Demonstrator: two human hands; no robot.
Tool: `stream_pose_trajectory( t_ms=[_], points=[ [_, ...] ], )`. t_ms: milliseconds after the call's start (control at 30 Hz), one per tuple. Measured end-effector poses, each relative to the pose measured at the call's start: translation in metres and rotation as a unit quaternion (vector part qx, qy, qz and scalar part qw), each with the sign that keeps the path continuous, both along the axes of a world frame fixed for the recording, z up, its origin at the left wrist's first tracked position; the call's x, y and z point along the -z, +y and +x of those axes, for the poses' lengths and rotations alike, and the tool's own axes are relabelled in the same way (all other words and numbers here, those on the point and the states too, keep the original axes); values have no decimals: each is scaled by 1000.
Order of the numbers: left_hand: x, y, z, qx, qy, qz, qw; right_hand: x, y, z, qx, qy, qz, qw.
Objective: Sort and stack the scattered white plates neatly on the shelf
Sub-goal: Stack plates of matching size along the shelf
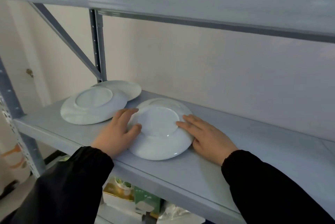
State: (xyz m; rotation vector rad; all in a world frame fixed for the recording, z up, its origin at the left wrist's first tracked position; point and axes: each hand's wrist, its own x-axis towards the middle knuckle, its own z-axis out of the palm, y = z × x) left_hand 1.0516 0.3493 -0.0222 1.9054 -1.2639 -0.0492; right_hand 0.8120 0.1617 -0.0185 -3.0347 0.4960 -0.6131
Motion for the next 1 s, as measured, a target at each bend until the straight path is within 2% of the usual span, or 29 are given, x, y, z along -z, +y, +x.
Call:
stream_pose_trajectory(
  t_ms=[233,333,433,500,567,667,767,833,1000],
  points=[
    [0,3,-2,7,10,10,1000,-2,0,0,-33,-43,-83,995],
    [0,3,-1,3,54,-2,999,-11,4,-9,-28,-123,-95,987],
    [-1,4,-1,-8,46,11,999,-18,0,-32,23,-207,-81,975],
    [-1,3,-2,-6,28,20,999,-23,-4,-53,51,-234,-22,971],
    [-1,1,-2,-8,3,31,999,-31,-7,-77,92,-286,100,948],
    [-1,1,-2,-19,-20,45,999,-38,-11,-110,150,-318,195,916],
    [1,1,-1,-26,-32,49,998,-35,-28,-136,192,-420,224,858],
    [2,0,0,-33,-40,52,997,-29,-46,-149,219,-452,268,822],
    [4,-1,5,-39,-43,50,997,-27,-60,-154,305,-428,341,780]
  ],
)
